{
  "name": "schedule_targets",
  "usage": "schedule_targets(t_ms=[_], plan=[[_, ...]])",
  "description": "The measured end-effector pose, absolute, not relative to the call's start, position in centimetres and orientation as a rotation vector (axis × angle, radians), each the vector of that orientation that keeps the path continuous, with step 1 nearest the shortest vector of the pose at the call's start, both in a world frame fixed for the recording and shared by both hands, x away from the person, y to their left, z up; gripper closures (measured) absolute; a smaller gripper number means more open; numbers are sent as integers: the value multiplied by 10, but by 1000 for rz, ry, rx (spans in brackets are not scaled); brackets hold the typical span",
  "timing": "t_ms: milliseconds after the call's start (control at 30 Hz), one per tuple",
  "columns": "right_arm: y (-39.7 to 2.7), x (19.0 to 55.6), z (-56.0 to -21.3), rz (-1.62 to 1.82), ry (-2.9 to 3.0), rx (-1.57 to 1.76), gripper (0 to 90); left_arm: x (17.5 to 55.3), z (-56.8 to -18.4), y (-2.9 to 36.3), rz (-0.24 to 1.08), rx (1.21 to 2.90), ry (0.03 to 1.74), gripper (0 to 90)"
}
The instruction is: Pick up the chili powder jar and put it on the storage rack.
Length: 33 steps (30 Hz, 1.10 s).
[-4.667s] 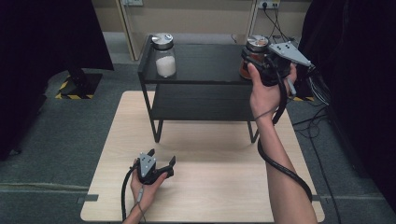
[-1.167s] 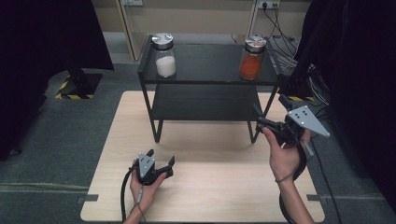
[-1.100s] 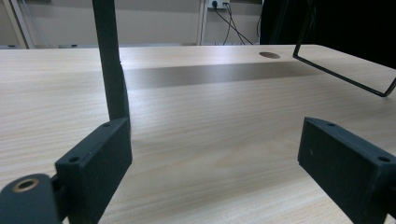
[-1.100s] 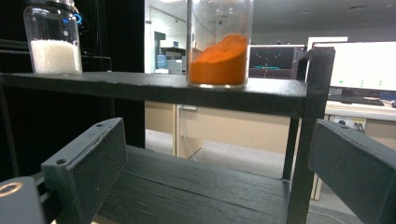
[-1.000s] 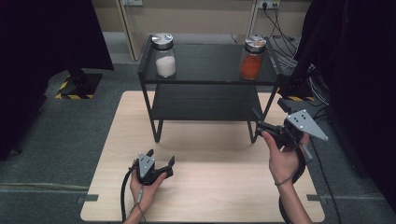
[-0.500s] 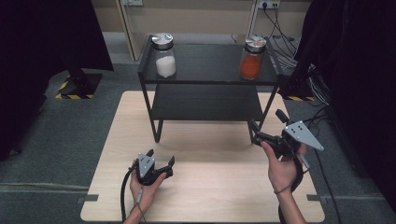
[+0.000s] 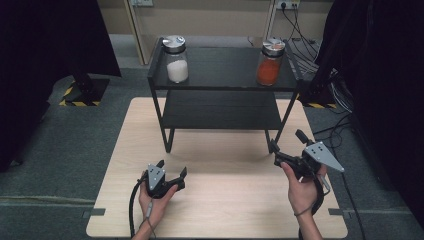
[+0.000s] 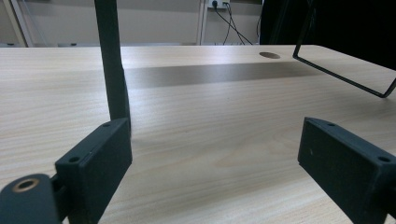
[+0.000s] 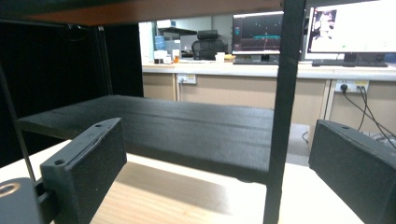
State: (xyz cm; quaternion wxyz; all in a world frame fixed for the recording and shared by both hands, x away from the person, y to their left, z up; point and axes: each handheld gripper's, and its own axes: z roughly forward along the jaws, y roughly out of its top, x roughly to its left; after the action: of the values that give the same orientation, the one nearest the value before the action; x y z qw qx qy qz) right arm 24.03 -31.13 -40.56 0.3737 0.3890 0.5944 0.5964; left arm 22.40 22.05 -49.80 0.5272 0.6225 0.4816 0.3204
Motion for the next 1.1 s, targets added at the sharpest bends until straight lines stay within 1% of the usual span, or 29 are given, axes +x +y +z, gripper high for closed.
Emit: schedule_targets(t_ms=[367,1100], plan=[[-317,238,-430,1499,1549,1059,39,224,-498,221,767,1487,1150,94],[-319,230,-458,1452,1604,1101,38,224,-498,221,771,1487,1151,94]])
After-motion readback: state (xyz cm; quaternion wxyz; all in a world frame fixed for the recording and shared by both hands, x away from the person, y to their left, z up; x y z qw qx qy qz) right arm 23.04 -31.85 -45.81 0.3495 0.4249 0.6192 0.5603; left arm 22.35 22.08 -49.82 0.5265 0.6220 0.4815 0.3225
